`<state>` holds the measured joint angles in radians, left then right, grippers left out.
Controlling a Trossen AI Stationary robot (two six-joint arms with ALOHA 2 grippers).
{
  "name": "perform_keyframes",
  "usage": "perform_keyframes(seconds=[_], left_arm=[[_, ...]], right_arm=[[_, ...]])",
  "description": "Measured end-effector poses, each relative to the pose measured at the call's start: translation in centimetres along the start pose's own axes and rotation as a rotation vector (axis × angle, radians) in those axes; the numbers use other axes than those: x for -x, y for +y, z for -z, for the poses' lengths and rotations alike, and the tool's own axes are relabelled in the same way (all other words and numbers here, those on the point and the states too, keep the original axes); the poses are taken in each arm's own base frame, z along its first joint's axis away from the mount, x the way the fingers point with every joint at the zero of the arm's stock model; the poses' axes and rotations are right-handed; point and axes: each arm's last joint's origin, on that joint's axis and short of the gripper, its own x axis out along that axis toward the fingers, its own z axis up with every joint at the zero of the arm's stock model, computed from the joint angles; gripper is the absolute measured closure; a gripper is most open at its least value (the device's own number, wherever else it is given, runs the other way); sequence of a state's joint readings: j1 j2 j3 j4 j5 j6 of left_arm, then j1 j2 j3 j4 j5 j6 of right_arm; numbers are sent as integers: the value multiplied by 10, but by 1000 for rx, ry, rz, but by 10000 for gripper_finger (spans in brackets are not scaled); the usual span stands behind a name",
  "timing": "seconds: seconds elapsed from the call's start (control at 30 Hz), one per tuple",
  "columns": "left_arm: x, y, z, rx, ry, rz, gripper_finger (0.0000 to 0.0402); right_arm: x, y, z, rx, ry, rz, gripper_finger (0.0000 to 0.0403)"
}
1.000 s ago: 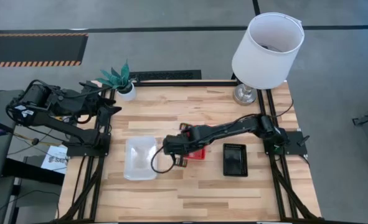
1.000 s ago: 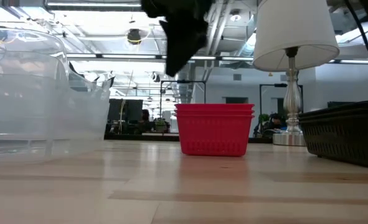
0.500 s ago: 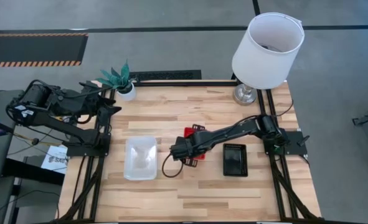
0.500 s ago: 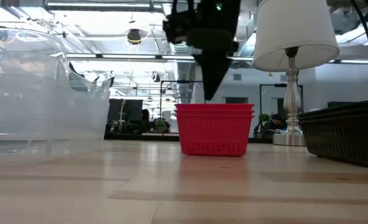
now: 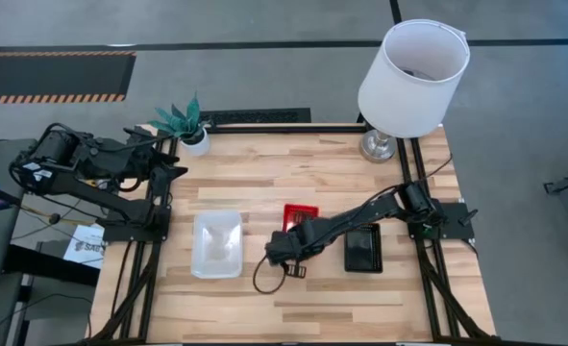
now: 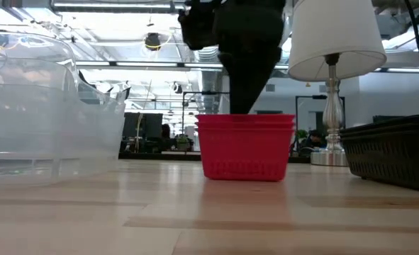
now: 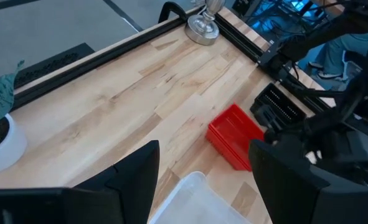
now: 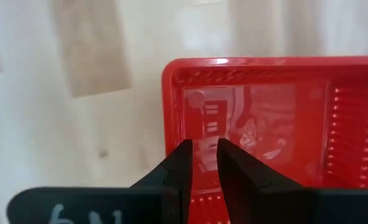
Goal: Stack baskets by color
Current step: Adjust the stack of red bins, then return to Home Position
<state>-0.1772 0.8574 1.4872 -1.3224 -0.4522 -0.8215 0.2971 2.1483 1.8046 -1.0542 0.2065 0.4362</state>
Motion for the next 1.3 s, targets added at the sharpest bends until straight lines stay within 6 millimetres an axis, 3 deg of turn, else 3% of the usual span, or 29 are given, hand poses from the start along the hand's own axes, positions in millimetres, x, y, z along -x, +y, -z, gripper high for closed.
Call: perform_keyframes(seconds=[0.23,0.4,0.5,0.7,0.87,1.07,1.17,1.3], left_arm=[[0,0,0,1,-1,-1,168],[0,1,-1,10,-20,-18,168],[0,1,-1,30,-27,-24,168],[0,-1,2,43,53,37,168],[0,0,3,-10,65,41,168],[3,-6,-6,-230,-83,64,168],[13,-4,-10,-275,-195,134,168],[23,12,2,-272,-318,311,168]], right_arm=[[6,26,11,39,3,-67,308],[18,32,10,53,-21,-78,308],[51,24,9,57,-96,-41,308],[150,-13,29,67,-326,12,308],[232,-51,76,103,-463,-58,308],[295,-91,137,-56,-739,29,308],[305,-102,168,-82,-850,-19,308],[287,-108,206,-126,-952,-52,308]])
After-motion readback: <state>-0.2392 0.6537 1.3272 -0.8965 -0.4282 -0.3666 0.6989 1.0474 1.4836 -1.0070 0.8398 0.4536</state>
